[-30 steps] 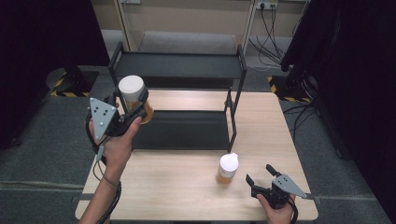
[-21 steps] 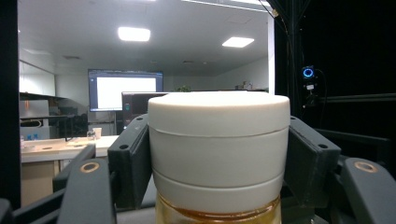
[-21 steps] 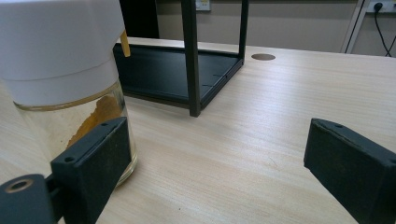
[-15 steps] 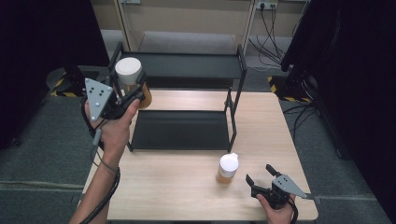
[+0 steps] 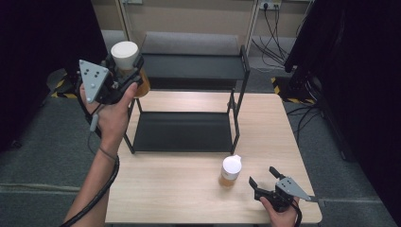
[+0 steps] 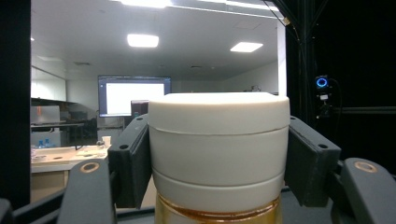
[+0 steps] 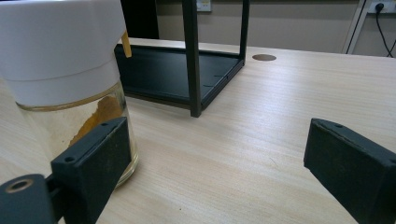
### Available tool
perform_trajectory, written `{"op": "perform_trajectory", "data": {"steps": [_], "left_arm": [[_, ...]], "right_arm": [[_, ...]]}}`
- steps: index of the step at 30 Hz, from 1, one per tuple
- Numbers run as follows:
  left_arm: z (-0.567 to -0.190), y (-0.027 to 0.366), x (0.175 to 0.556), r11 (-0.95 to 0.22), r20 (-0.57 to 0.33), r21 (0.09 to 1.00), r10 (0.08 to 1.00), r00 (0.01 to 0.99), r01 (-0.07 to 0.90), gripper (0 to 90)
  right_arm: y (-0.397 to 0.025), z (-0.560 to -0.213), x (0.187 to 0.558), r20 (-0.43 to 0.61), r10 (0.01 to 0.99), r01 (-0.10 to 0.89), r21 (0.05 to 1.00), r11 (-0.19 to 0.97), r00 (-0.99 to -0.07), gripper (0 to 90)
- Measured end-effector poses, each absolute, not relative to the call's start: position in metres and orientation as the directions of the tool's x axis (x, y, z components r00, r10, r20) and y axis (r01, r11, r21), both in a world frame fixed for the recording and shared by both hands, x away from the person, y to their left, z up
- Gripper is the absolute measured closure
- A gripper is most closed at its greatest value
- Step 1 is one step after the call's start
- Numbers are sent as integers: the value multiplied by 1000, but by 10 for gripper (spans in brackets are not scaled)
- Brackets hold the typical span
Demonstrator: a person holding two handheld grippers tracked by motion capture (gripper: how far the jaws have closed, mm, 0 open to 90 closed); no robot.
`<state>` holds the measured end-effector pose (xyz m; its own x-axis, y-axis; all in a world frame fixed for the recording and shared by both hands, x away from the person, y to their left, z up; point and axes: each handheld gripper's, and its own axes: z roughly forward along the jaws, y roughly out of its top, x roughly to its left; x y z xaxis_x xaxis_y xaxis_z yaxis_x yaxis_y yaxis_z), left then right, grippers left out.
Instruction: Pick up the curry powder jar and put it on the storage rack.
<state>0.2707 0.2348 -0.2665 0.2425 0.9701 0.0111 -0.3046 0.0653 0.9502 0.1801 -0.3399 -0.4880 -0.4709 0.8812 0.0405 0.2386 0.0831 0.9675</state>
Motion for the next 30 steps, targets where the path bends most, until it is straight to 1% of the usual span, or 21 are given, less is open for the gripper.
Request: {"op": "perform_trajectory", "data": {"steps": [7,17,23,30], "left_arm": [[-254,237,282,59,12,952,973,229,-301,337],[-239,240,310,49,18,954,975,222,-296,337],[-236,243,326,45,19,959,975,222,-279,336],[-242,245,339,37,22,964,976,217,-264,336]], "right_arm": [[-340,-488,180,37,880,237,967,87,-474,78],[-340,-489,180,35,878,233,969,88,-477,79],[-341,-489,180,38,878,232,969,85,-478,79],[-342,-490,179,30,874,221,971,90,-485,83]]}}
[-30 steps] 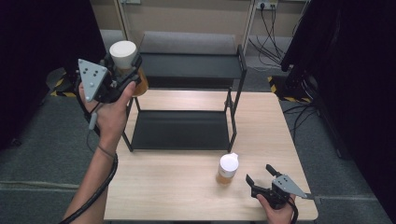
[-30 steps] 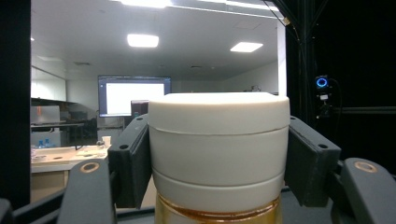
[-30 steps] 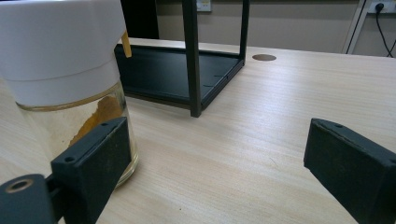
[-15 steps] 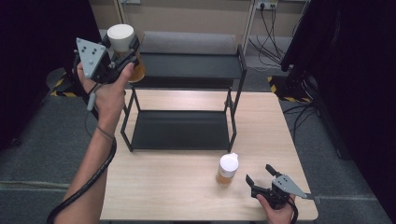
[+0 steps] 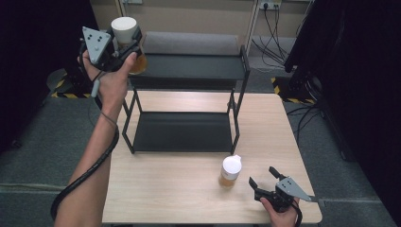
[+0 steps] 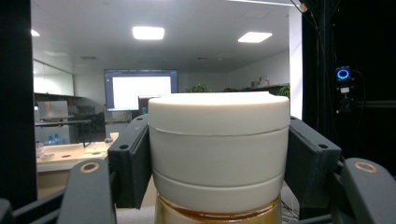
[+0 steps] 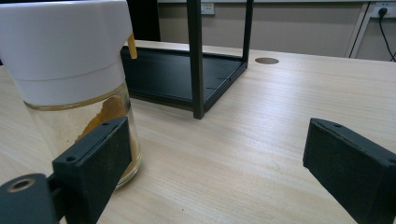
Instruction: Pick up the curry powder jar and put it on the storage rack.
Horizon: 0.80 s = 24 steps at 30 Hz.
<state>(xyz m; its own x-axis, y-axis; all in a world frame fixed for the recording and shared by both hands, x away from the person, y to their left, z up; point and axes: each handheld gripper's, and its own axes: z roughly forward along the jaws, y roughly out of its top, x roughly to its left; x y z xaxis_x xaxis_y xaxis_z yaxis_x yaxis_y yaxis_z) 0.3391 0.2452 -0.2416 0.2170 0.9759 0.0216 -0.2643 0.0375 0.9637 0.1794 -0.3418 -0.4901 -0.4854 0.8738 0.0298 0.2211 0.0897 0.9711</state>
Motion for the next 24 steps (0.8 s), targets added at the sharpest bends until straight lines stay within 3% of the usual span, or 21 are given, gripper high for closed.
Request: {"op": "perform_trajectory", "data": {"steps": [24], "left_arm": [[-244,245,370,17,27,978,978,205,-210,336]], "right_arm": [[-343,-490,180,33,871,222,971,88,-491,83]]}}
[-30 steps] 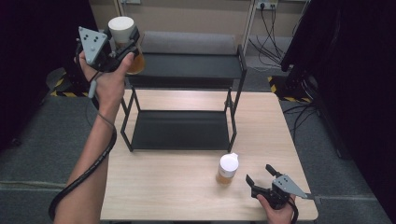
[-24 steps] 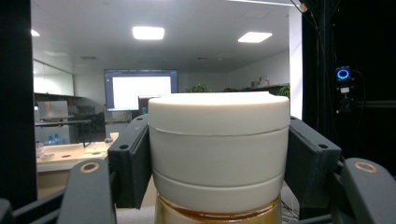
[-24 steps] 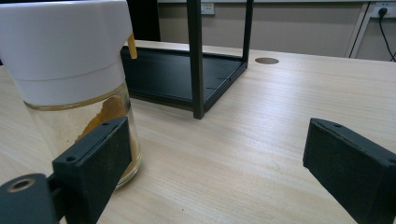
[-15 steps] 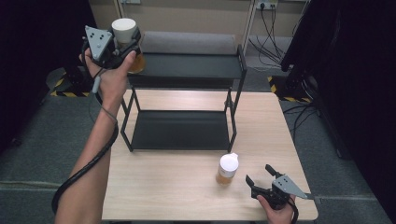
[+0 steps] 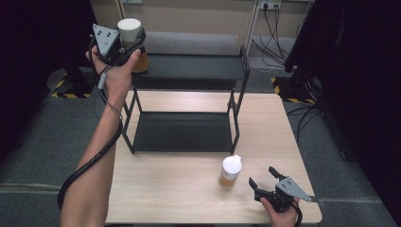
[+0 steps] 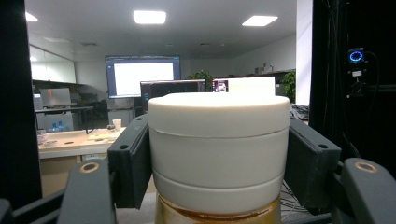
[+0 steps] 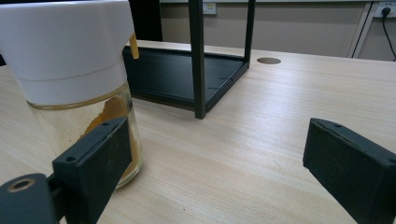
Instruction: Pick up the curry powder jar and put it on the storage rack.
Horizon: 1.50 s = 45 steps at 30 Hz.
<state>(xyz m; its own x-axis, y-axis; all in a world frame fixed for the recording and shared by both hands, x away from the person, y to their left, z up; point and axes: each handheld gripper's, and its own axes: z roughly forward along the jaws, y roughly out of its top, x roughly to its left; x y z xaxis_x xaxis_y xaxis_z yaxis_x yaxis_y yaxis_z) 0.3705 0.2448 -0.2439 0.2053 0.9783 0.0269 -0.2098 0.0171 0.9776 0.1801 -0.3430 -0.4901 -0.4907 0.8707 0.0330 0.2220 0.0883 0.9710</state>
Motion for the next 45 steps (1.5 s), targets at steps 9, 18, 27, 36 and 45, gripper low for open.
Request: {"op": "perform_trajectory", "data": {"steps": [9,18,27,36,45], "left_arm": [[-247,246,376,43,-3,981,979,206,-189,334],[-244,243,371,61,-26,979,984,176,-196,187],[-250,241,354,56,-17,975,983,182,-213,158],[-264,238,332,72,-27,969,982,189,-237,154],[-276,242,319,79,-31,971,978,208,-226,154]], "right_arm": [[-343,-490,180,32,870,223,971,91,-492,83],[-343,-490,180,28,869,220,971,93,-493,83],[-343,-490,180,31,869,222,971,92,-493,83],[-343,-490,180,30,868,221,971,92,-495,83],[-344,-490,180,32,868,220,971,90,-496,83]]}}
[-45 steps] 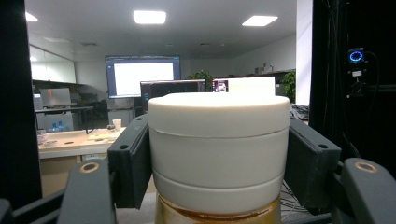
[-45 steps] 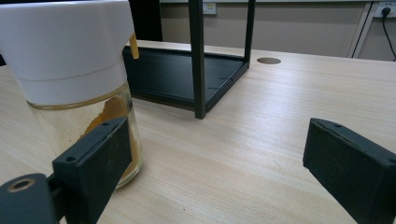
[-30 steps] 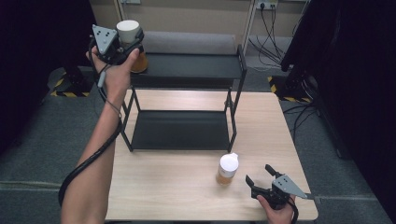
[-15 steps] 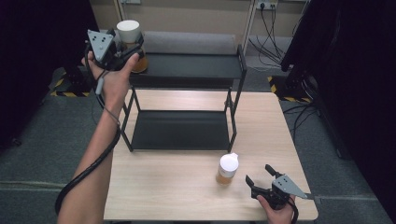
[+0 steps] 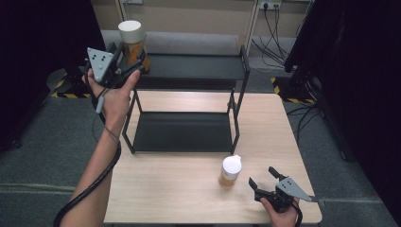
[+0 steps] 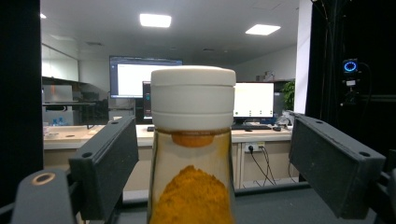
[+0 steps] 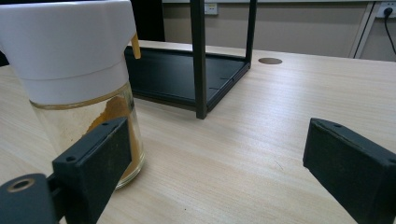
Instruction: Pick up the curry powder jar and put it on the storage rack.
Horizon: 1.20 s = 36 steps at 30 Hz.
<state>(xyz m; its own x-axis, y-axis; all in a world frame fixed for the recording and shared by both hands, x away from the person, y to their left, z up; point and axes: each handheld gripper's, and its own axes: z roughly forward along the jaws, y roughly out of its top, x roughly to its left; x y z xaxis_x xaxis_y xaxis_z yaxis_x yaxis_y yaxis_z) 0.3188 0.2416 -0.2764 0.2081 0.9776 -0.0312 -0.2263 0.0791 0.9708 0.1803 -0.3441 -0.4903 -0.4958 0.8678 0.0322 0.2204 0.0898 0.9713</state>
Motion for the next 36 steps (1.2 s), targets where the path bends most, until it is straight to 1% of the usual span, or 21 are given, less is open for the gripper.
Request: {"op": "perform_trajectory", "data": {"steps": [6,12,36], "left_arm": [[-278,241,313,73,-23,969,977,211,-235,153],[-280,243,306,86,-35,969,975,219,-229,152],[-303,248,272,51,9,974,966,259,-222,146]], "right_arm": [[-344,-490,180,32,868,221,971,90,-496,82],[-344,-490,180,33,867,222,971,90,-497,82],[-343,-490,180,26,868,220,971,97,-496,82]]}}
